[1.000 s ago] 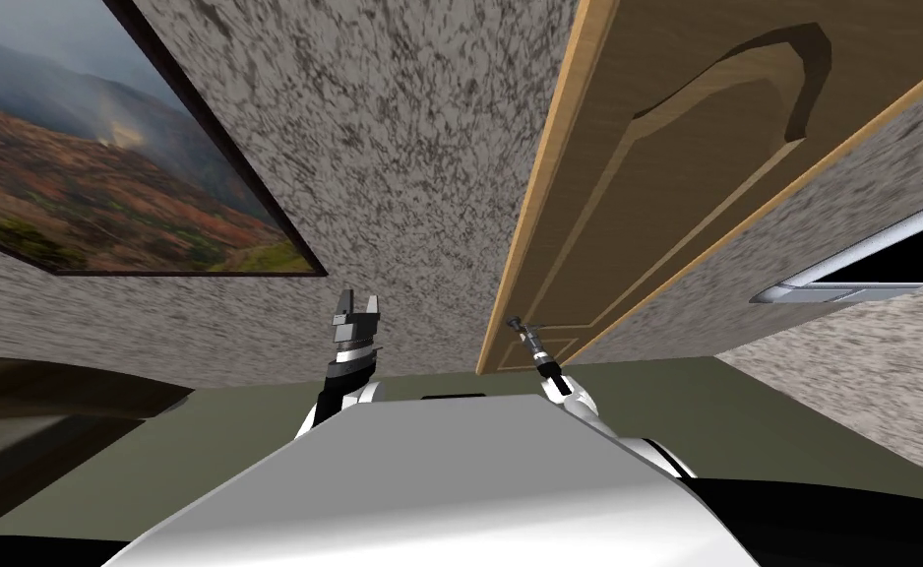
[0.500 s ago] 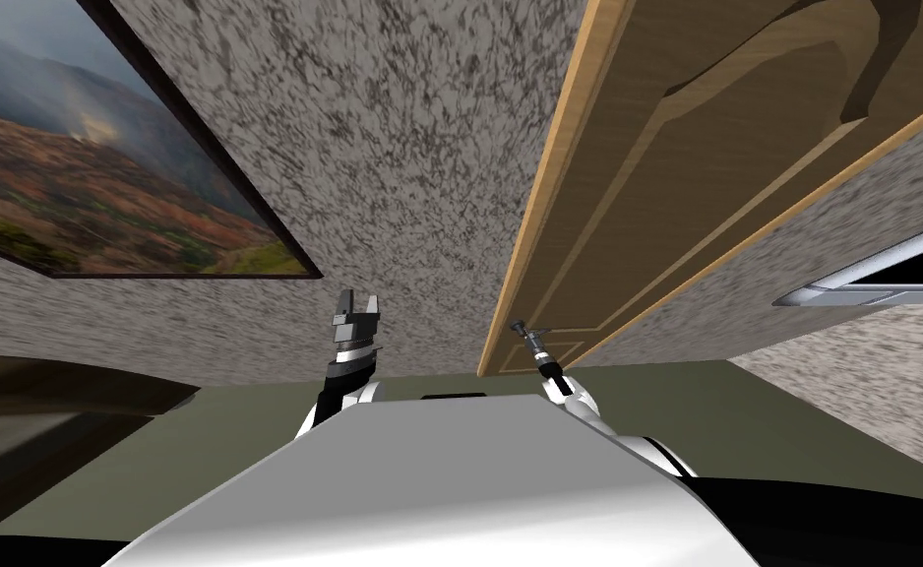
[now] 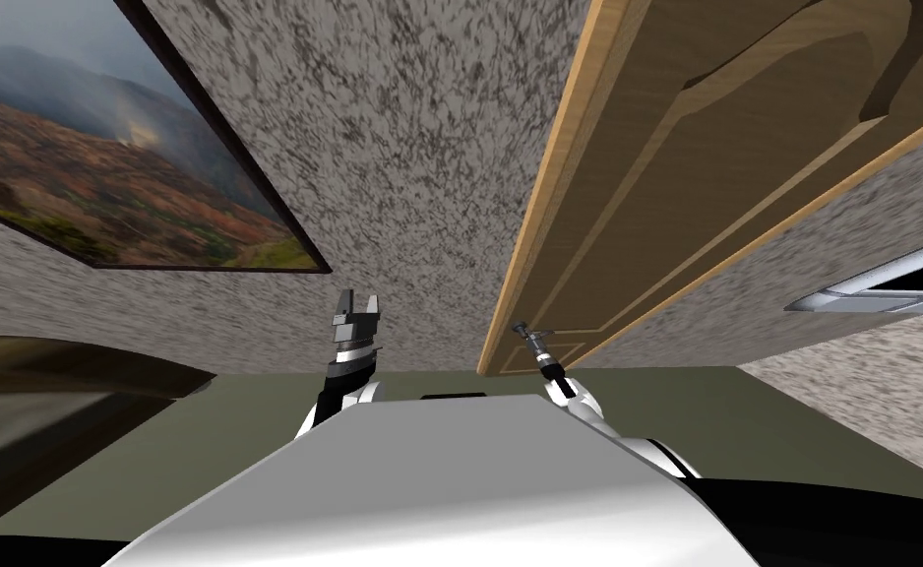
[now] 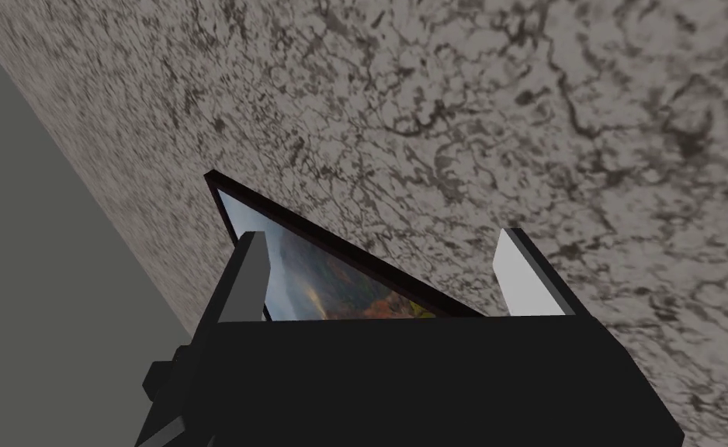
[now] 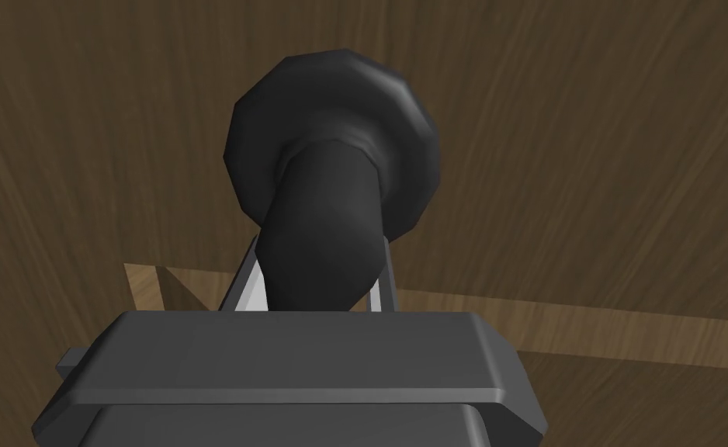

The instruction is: Pull the door open

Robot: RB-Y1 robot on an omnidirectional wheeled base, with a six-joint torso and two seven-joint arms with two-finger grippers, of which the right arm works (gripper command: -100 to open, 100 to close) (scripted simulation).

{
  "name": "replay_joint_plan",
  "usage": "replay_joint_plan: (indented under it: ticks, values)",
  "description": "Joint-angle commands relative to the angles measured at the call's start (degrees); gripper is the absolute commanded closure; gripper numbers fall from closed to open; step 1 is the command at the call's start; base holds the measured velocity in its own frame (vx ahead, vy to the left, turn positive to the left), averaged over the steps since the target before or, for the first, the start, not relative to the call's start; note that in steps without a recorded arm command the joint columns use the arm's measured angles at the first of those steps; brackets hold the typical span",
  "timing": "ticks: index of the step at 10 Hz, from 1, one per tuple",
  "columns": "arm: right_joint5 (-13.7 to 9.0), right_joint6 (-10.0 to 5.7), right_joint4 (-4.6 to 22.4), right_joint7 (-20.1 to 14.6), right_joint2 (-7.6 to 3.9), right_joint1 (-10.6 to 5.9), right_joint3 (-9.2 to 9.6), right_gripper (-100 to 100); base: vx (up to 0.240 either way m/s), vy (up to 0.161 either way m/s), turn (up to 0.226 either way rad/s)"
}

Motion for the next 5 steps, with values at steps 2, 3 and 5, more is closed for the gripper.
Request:
replay_joint_plan:
  ticks: [2,3,5]
  values:
    - [0.7,-2.29,0.1,-1.2,-0.90,1.56,0.48,100,-0.177,-0.095,0.131]
    - [1.0,-3.51,0.2,-1.8,-1.45,2.21,0.67,100,-0.189,-0.061,0.135]
    - [1.6,-5.86,0.4,-3.0,-2.52,3.47,1.03,100,-0.214,-0.107,0.156]
